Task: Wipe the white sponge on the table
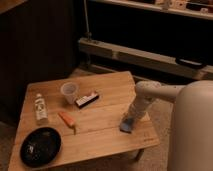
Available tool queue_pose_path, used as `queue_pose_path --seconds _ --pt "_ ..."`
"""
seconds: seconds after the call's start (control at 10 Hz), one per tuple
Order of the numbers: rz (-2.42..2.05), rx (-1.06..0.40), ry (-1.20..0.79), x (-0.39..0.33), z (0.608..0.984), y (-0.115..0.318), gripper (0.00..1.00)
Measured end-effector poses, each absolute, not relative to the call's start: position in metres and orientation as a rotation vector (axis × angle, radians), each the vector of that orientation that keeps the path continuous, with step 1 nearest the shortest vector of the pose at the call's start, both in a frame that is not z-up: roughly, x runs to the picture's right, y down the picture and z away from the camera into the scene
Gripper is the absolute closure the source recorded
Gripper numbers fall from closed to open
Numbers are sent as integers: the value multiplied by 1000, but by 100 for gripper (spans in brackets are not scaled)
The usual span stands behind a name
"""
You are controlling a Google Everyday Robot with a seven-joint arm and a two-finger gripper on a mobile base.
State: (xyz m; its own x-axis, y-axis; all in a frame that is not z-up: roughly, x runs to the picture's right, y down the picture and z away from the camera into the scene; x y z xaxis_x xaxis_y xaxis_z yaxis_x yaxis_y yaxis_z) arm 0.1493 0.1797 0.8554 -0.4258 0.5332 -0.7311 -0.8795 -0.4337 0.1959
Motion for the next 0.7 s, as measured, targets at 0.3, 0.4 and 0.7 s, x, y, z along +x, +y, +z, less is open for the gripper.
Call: queue_pose_path --seconds 0.3,0.4,0.7 --pt "1917 -733 678 124 866 153 100" --pt "1903 -736 665 117 869 146 100" --pt "1839 -828 578 85 880 133 100"
